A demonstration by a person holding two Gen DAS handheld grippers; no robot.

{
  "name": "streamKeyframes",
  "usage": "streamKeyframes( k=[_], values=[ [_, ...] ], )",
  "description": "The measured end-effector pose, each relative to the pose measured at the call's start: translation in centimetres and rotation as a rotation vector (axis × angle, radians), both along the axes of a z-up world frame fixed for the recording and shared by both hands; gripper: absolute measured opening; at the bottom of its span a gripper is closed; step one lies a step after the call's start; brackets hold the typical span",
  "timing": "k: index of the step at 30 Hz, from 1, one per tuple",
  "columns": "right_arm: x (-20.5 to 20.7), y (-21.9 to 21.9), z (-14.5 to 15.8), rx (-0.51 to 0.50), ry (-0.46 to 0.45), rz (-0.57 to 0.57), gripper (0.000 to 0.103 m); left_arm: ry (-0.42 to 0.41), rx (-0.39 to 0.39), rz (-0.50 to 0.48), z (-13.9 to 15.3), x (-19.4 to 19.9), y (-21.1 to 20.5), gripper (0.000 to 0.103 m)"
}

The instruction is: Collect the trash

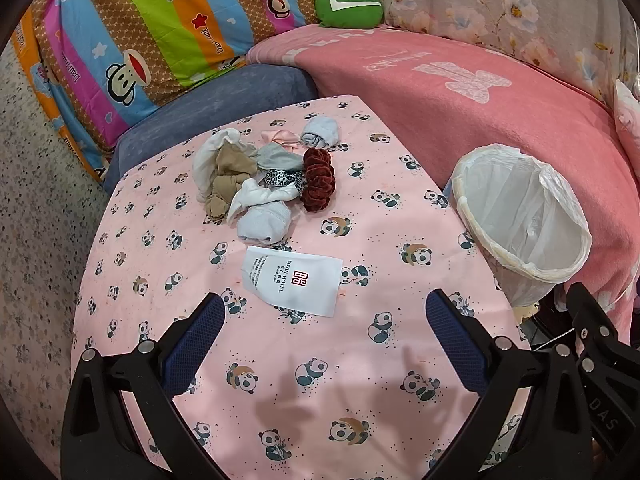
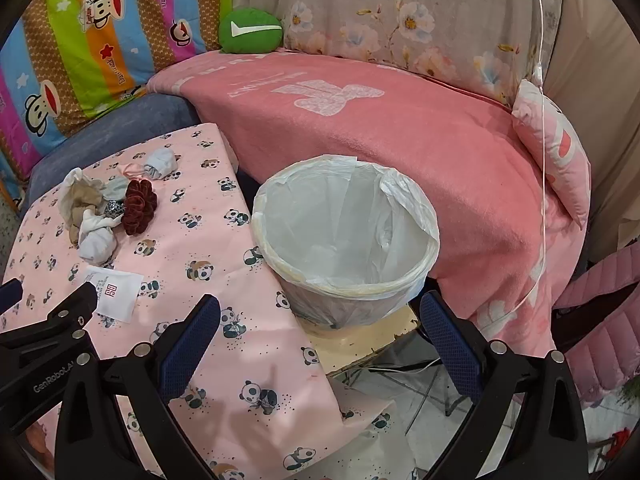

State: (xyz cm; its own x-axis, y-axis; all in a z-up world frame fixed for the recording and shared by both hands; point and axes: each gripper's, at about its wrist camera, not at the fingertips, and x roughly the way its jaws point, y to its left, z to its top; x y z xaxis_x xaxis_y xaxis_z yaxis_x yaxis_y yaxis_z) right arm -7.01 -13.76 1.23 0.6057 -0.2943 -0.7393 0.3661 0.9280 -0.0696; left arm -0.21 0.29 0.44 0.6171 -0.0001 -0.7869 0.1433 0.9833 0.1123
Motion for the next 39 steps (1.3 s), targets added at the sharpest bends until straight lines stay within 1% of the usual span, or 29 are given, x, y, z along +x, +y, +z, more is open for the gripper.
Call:
streamKeyframes(
  k=[39],
  values=[
    [0.06,-0.17,0.44,-0.015,-0.007,-0.019,0.098,-0.006,-0.002,0.008,0.09,0.22,0.21,0.096]
  ],
)
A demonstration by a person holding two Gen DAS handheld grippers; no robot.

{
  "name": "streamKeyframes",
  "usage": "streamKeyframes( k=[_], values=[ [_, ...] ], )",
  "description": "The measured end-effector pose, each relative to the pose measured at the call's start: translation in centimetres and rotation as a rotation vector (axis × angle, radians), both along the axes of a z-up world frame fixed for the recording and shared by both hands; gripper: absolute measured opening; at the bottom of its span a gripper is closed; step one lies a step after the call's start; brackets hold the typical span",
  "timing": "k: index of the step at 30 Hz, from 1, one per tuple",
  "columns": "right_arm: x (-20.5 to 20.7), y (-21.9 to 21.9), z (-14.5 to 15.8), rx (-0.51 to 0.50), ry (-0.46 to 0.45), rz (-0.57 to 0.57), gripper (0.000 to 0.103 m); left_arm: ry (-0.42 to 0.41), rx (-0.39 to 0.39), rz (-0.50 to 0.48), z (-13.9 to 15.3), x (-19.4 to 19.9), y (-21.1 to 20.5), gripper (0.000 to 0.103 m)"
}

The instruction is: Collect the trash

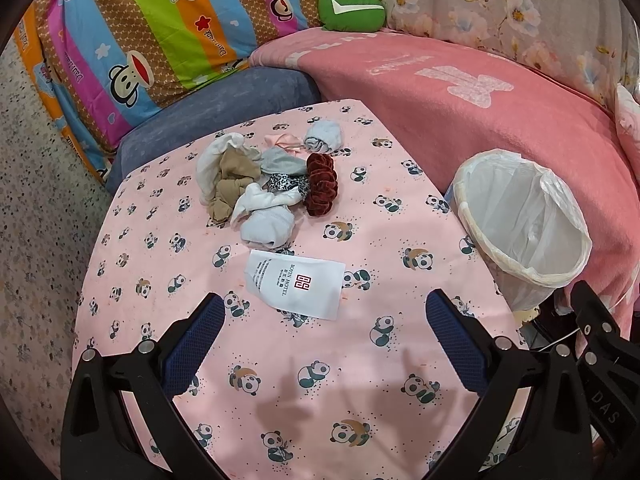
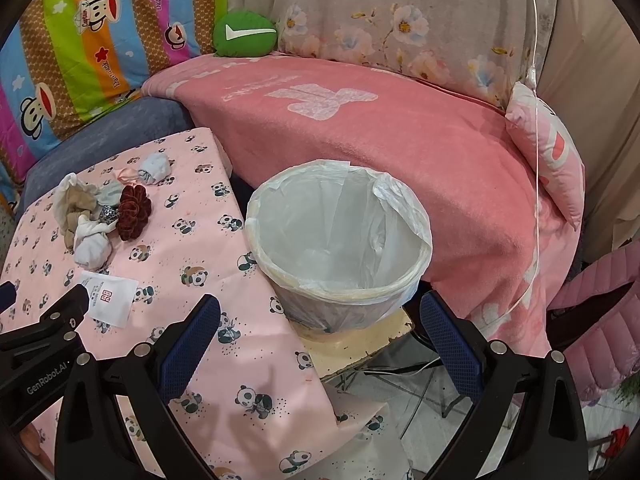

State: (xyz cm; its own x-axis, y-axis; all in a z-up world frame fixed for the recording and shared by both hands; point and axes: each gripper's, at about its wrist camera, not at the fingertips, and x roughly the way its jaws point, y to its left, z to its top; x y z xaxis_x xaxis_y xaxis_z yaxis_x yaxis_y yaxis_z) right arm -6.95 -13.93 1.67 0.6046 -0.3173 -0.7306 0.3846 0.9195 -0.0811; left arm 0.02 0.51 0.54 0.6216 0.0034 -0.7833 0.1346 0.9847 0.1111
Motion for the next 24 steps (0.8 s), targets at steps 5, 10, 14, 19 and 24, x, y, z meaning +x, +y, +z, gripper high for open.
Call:
streamKeyframes(
  k=[5,10,14,19,24],
  values=[
    [-0.04,-0.07,0.05,-0.001,-0.001,0.0,0.098,-0.003,0.001,0.002,0.13,0.05,-0.19,0.096],
    [-0.02,-0.12,0.12,-0.002,-0.001,0.0,0.098,-0.002,0.001,0.001,0.26,-0.01,-0.27,0.096],
    [-0.02,-0.13,0.12,-0.002,-0.001,-0.001,0.098,-0.003,0.001,0.001,0.24,-0.02,-0.25,0.096],
    [-0.03,-0.07,0.07,-0.002,-0.001,-0.001,0.098,-0.002,0.0,0.002,0.25,-0.02,-0.27,0.096],
    [-0.02,-0.05,0.06,-0.002,-0.001,-0.001,0.098,-0.002,-0.001,0.002,0.23,-0.04,-0.25,0.096]
  ],
)
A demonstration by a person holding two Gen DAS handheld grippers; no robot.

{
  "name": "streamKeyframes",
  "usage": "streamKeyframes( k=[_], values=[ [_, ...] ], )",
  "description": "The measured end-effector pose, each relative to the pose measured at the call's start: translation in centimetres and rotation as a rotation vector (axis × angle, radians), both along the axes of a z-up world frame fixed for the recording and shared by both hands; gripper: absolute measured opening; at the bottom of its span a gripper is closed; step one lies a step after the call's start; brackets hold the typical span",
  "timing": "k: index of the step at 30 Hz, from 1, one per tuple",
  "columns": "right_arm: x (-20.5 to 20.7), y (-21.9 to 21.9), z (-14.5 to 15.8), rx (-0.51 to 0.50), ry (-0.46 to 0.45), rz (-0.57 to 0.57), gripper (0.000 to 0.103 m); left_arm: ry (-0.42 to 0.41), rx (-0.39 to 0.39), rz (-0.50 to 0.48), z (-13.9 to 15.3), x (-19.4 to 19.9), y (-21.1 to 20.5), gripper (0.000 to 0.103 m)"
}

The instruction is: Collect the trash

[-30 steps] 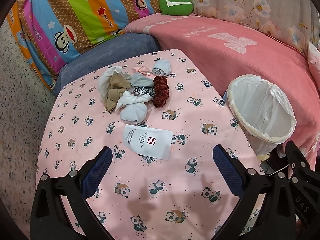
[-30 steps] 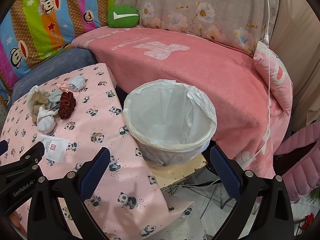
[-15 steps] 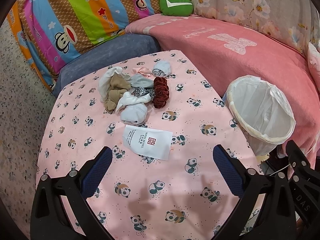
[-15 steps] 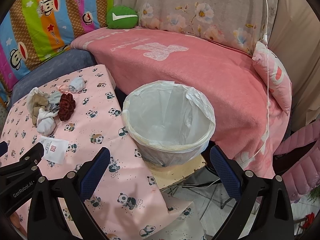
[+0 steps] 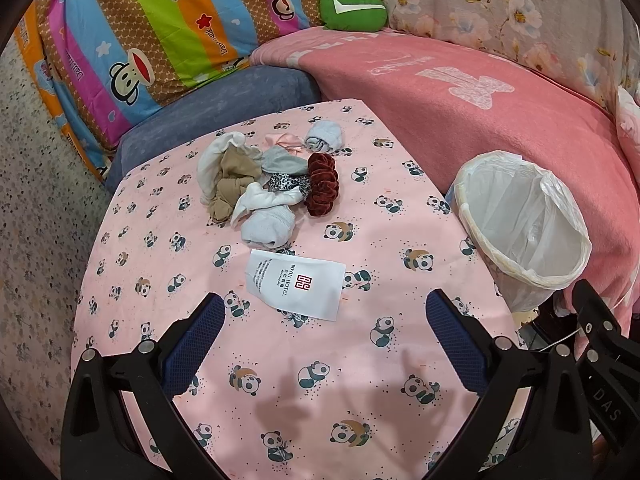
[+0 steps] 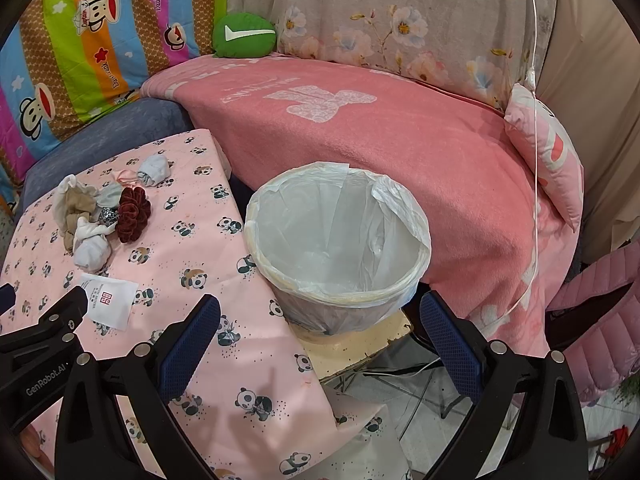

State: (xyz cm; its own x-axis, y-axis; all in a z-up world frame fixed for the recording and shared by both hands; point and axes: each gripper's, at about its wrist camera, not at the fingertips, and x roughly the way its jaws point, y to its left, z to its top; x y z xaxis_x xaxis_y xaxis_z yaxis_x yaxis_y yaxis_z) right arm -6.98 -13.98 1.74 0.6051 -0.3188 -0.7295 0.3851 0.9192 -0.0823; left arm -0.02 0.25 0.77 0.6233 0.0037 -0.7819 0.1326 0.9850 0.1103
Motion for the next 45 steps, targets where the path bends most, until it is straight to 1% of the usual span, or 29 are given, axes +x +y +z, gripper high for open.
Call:
streamKeyframes(
  k=[20,27,31,40,45],
  values=[
    [0.1,0.0,0.2,-0.005,-0.007,-0.012,0.098,0.001,-0.004,-0.002,0.0,0.0,0.0,0.096],
    [0.1,0.2,0.3,-0.01,-0.009,-0.018,0.098,0.005,-0.018,-0.008,-0.2,0.1,-0.1,0.096],
    [0.2,0.3,0.4,-0.015,-0.011,-0.024,0.098,0.025,-0.028,0.001,-0.7,0.4,0.4,0.096],
    [0.8,0.7,-0.1,-0.021,-0.01,-0.033,0.098,0.064,-0.081,-0.004,-2.2,1.7,2.3,0.096],
    [1.6,1.4,-0.3,0.009,-0.022,-0.02,0.098,0.092,-0.119,0.001,-3.8,3.3,4.0,0.096]
  ],
)
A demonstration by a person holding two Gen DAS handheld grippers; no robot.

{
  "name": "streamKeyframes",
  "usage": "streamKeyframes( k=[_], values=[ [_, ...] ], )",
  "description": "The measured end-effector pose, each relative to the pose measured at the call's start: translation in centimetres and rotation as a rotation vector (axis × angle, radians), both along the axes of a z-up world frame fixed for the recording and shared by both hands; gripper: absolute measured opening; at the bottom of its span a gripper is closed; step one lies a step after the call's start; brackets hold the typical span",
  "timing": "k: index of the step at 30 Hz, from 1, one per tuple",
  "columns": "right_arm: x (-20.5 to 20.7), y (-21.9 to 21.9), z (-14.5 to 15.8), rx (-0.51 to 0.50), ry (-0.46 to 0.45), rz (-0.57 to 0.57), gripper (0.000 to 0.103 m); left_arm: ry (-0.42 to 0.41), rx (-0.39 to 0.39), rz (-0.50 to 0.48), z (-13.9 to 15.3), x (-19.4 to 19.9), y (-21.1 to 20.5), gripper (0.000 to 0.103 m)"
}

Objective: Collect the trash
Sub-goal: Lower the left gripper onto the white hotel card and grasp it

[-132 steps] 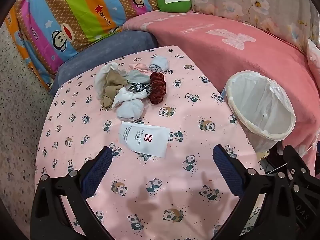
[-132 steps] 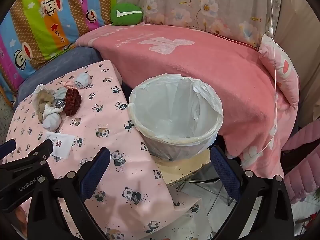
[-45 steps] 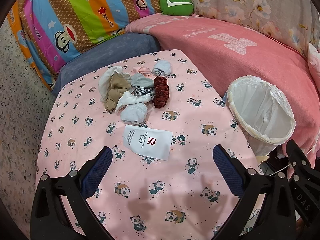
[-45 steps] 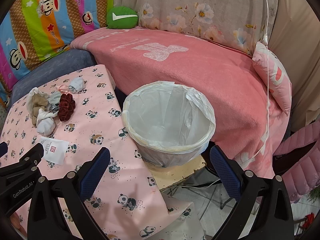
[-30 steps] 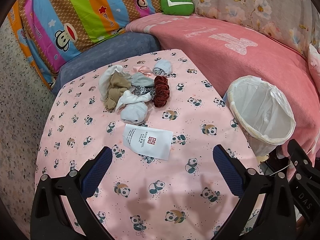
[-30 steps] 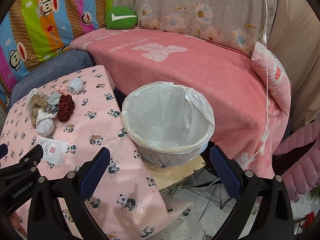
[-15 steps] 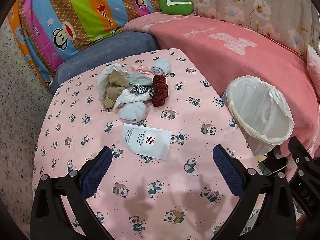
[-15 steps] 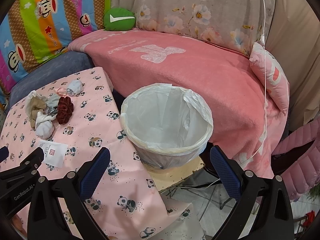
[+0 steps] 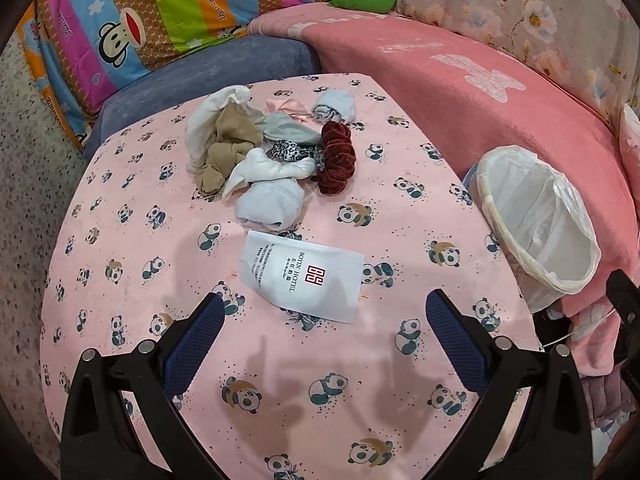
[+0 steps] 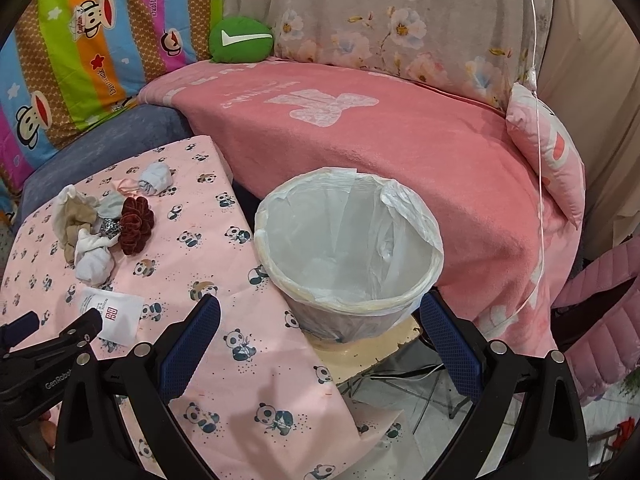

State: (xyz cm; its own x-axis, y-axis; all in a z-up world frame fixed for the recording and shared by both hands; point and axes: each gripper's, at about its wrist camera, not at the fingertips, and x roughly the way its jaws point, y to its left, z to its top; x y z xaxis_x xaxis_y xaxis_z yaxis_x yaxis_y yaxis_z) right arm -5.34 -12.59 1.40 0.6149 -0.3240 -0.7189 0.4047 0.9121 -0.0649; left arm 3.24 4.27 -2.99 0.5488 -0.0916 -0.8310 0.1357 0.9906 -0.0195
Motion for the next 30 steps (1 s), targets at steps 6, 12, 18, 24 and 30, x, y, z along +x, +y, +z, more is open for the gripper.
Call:
streamKeyframes(
  k=[6,12,18,24,30],
  values=[
    [1.6,1.4,-0.5,0.014,-0.011,0.017,0.098,0.044,-0.076,-0.009,-2.6,2.6,2.8,0.096],
    [3.2,2.8,-1.4,0.047,-0.003,0.043,0.098,0.068,-0.122,-0.067,-4.2,4.3,4.3,0.096],
    [4.9,4.7,-2.3,0.052,0.019,0.081,0.098,0.142,-0.144,-0.068,-6.0,5.8,4.9,0.096],
    [6.1,6.1,-2.9,0.052,0.038,0.103,0.098,0.165,-0.182,-0.072,-6.6,5.9,5.6,0.087],
    [7.4,7.3,-3.5,0.064,0.05,0.125,0.096,0.183,-0.232,-0.13,-6.4,5.9,5.8,0.048]
  ],
)
